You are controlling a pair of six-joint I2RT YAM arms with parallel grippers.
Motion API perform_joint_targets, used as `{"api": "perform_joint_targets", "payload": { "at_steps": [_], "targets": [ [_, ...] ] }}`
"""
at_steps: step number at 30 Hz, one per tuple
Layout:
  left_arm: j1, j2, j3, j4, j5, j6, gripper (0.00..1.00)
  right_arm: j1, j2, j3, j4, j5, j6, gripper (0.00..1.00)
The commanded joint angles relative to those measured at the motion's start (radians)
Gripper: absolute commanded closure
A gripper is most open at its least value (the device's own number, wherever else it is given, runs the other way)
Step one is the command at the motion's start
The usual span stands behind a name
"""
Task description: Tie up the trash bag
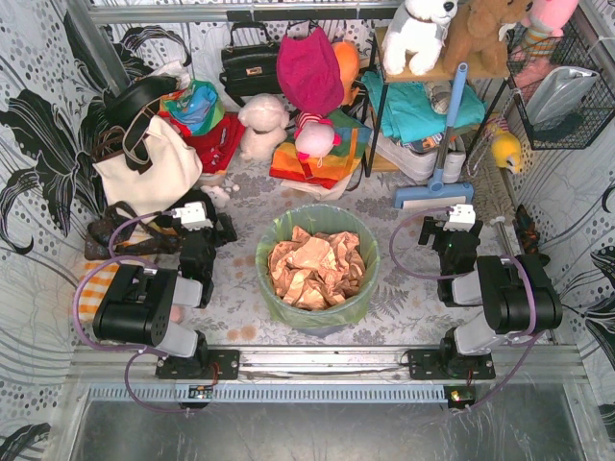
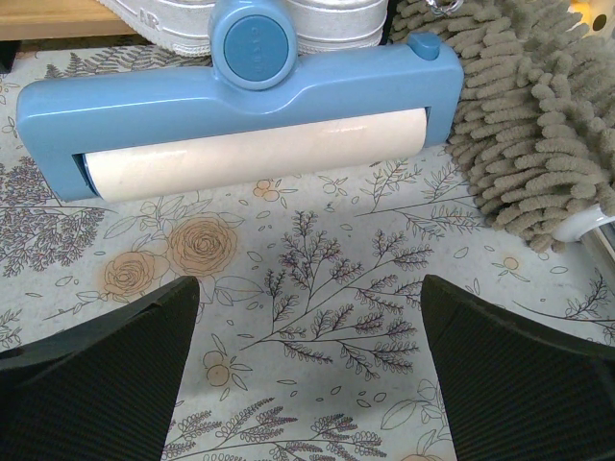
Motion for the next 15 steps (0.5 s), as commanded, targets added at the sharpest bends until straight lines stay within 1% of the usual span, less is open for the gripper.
{"api": "perform_joint_targets", "payload": {
  "at_steps": [1,4,15],
  "targets": [
    [0.007,-0.001,0.014,0.04,0.004,0.003,0.02,-0.004,0.002,0.002,0.037,-0.003,0.014,0.03],
    [-0.012,-0.003,0.007,0.054,-0.032,0.01,0.02,-0.004,0.002,0.002,0.039,-0.002,0.013,0.03],
    [-0.008,-0.002,0.009,0.052,-0.025,0.008,0.02,-0.004,0.002,0.001,0.04,-0.001,0.013,0.03]
  ]
}}
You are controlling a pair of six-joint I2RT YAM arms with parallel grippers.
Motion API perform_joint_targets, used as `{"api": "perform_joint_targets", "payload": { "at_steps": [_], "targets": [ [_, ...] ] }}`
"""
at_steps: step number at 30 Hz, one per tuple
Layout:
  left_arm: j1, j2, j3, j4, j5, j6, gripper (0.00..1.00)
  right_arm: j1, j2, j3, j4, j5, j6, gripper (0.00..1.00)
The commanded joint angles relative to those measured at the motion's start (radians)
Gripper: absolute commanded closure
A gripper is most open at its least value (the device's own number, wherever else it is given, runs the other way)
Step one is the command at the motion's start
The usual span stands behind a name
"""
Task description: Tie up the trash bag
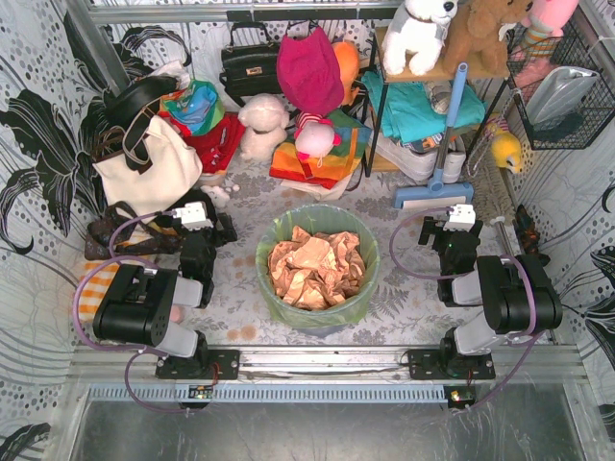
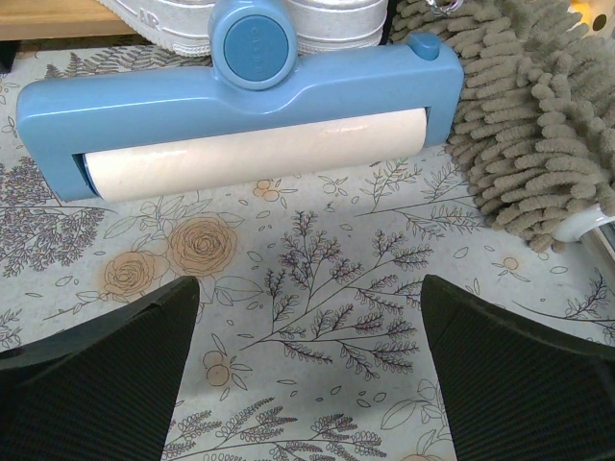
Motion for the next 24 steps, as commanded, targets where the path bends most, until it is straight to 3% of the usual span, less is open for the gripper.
{"api": "perform_joint_targets", "payload": {
  "at_steps": [1,19,24],
  "targets": [
    [-0.001,-0.001,0.008,0.051,-0.018,0.007,0.02,-0.004,0.002,0.002,0.04,-0.002,0.012,0.03],
    [0.0,-0.009,0.004,0.056,-0.021,0.018,0.02,-0.004,0.001,0.002,0.044,0.016,0.009,0.03],
    [-0.02,-0.118,0.05,-0.112,-0.082,0.017,0.02,-0.003,-0.106,0.069,-0.167,0.039,0.003,0.03]
  ]
}}
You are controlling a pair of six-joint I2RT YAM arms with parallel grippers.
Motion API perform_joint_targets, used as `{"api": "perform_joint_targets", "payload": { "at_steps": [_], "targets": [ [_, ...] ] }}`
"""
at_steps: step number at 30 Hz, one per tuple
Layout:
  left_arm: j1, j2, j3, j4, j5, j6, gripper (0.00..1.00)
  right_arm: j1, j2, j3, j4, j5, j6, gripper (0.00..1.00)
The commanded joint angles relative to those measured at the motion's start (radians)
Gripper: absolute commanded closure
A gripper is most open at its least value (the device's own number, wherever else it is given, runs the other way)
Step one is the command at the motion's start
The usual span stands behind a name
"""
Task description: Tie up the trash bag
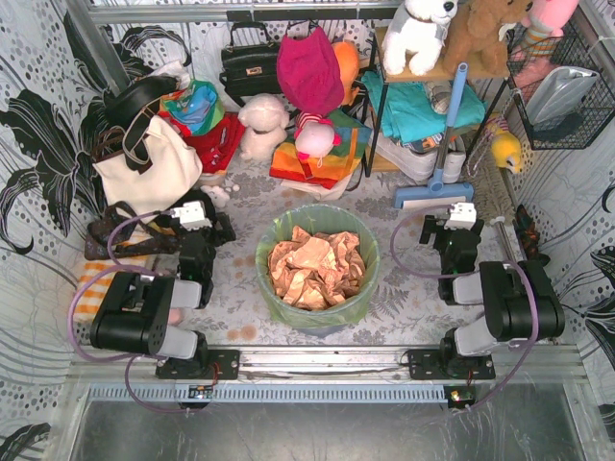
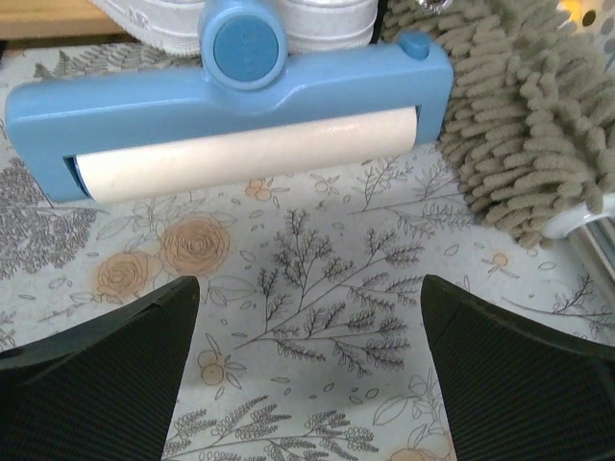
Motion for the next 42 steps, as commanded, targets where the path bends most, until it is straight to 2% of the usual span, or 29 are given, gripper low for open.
{"api": "perform_joint_targets", "payload": {
  "at_steps": [1,5,9,15,18,22,25,31,36,42],
  "targets": [
    [-0.021,-0.121,0.068,-0.142,-0.092,0.009,0.02,-0.003,-0.109,0.086,-0.189,0.035,0.007,0.03],
    [-0.03,-0.235,0.145,-0.364,-0.201,-0.056,0.02,-0.003,-0.221,0.165,-0.394,0.046,0.004,0.03],
    [-0.03,-0.336,0.267,-0.733,-0.273,-0.177,0.02,-0.003,-0.337,0.276,-0.652,0.035,0.023,0.03],
    [-0.03,-0.473,0.436,-1.187,-0.157,-0.361,0.02,-0.003,-0.448,0.489,-1.132,-0.072,0.255,0.03],
    [-0.03,-0.511,0.475,-1.325,-0.064,-0.413,0.02,-0.003,-0.449,0.587,-1.361,-0.179,0.312,0.02],
    [-0.032,-0.574,0.448,-1.483,-0.009,-0.549,0.02,-0.003,-0.476,0.626,-1.526,-0.28,0.384,0.02],
    [-0.04,-0.635,0.361,-1.509,0.092,-0.616,0.02,-0.003,-0.532,0.595,-1.587,-0.362,0.41,0.07],
    [-0.101,-0.752,0.222,-1.51,0.157,-0.715,0.01,-0.003,-0.659,0.516,-1.662,-0.464,0.492,0.07],
    [-0.16,-0.755,0.19,-1.499,0.177,-0.732,0.02,-0.003,-0.735,0.444,-1.67,-0.542,0.526,0.08],
    [-0.226,-0.735,0.163,-1.444,0.228,-0.71,0.03,-0.003,-0.808,0.368,-1.647,-0.56,0.568,0.09]
  ]
}}
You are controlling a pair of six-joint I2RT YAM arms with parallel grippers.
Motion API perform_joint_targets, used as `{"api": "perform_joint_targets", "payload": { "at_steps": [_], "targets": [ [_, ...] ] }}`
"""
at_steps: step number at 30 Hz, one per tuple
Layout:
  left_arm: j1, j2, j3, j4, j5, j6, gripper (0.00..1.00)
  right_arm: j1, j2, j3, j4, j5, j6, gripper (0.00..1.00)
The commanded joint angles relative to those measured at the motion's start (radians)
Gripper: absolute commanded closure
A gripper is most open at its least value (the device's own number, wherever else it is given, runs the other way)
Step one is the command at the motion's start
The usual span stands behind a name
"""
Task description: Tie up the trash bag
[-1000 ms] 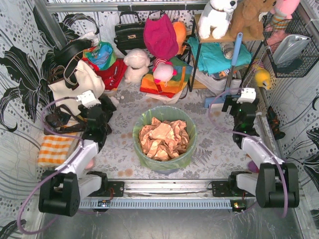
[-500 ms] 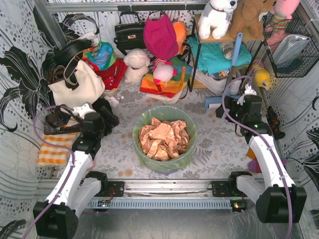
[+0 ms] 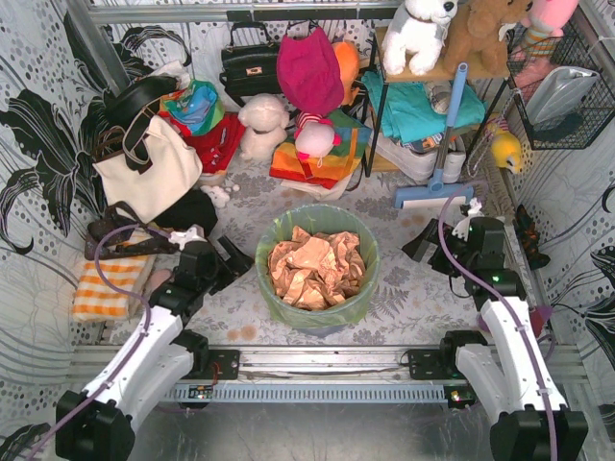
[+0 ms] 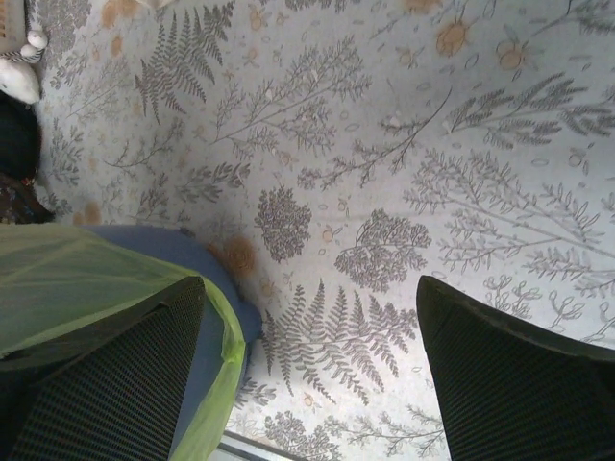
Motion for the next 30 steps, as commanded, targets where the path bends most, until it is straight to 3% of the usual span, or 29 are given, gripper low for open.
{"api": "perform_joint_targets", "payload": {
  "at_steps": [1,8,19,30],
  "targets": [
    [-0.056,-0.003,-0.028,0.092,0.052,0.003,0.04,-0.003,-0.054,-0.058,0.014,-0.043,0.065,0.09],
    [-0.144,-0.03,-0.069,0.136,0.036,0.008,0.05,-0.003,-0.066,-0.14,0.092,-0.073,0.103,0.13],
    [-0.32,-0.036,-0.075,0.007,-0.105,-0.076,0.14,-0.003,-0.115,-0.25,0.172,-0.136,0.113,0.15],
    [-0.355,0.017,-0.092,0.03,-0.094,-0.066,0.27,-0.003,-0.194,-0.283,0.181,-0.178,0.179,0.16]
  ]
}}
